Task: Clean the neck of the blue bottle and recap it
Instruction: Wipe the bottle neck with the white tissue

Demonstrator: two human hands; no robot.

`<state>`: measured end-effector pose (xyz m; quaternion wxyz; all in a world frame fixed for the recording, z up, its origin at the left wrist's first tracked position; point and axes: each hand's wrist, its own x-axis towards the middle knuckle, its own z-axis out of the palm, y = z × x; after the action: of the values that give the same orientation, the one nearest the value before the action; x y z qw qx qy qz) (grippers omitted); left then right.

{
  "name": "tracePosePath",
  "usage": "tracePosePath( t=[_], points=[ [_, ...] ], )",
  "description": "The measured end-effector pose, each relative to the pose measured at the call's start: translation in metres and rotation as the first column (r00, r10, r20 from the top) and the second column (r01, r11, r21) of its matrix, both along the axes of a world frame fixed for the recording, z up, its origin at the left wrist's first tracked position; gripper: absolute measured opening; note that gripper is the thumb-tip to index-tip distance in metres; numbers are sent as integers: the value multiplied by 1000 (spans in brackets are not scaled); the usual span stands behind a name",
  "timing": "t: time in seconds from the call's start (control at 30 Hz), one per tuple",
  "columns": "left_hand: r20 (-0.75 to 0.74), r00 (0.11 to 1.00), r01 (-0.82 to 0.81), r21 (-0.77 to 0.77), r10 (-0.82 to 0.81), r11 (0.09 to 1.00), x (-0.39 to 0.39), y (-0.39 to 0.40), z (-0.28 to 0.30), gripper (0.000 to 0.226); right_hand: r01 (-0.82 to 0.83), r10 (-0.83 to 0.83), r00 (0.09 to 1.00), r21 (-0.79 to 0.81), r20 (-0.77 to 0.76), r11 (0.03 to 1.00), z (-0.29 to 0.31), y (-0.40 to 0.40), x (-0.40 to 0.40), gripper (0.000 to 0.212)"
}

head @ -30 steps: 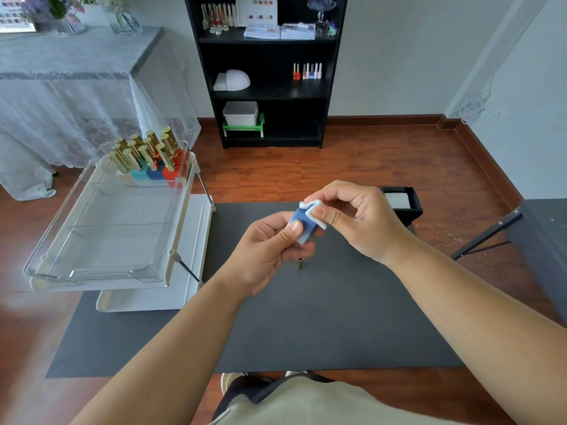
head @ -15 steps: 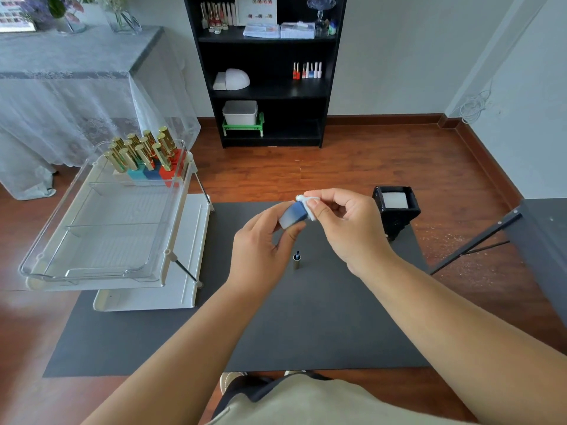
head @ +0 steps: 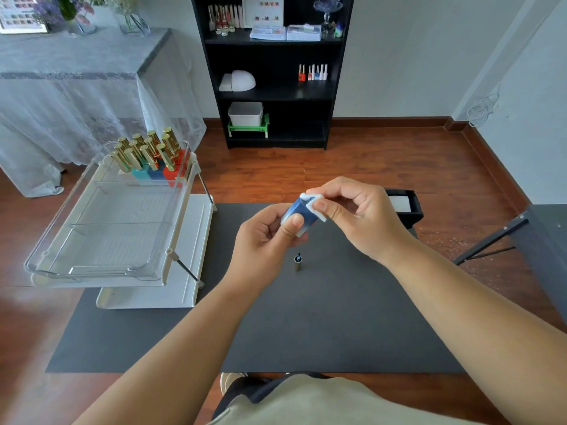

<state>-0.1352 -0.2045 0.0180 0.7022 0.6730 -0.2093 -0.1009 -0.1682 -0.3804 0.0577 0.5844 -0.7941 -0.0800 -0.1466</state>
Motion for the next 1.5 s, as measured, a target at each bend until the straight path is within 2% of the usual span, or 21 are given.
tracePosePath(
  t=[0.07,0.17,0.27,0.33,0.47,0.57,0.8,1.2,1.4,1.5],
  points=[
    [-121,986,108,-72,-117,991,2,1,1,24,-36,37,999,-32,11,999,4,-4,0,13],
    [-298,913,216,-222,-277,951,3,-1,1,30,-76,75,997,-41,-7,996,6,-10,1,12],
    [-370,856,240,-335,-362,911,5,-5,2,34,-85,85,996,27,-22,996,7,-10,5,12],
    [-376,847,239,-362,-376,901,6,-7,2,35,-81,83,996,90,-28,993,6,-9,7,9],
    [-341,877,225,-335,-340,915,7,-7,-1,35,-49,61,996,175,-63,983,2,-7,8,14],
    [-289,925,172,-263,-248,949,7,-9,-2,32,-10,34,994,235,-99,972,-3,-4,9,9],
    [-92,991,81,-142,-95,987,6,-11,-5,22,100,-71,991,279,-110,955,-7,4,6,8],
    [82,995,-59,-70,65,996,-4,-13,-8,21,220,-231,973,302,1,927,-11,25,-6,24],
    [113,986,-120,-48,125,992,-7,-12,-8,18,284,-300,954,321,0,903,-13,35,-7,9],
    [125,980,-146,-59,152,988,-9,-12,-8,18,308,-329,944,320,13,896,-14,38,-7,8]
  ],
)
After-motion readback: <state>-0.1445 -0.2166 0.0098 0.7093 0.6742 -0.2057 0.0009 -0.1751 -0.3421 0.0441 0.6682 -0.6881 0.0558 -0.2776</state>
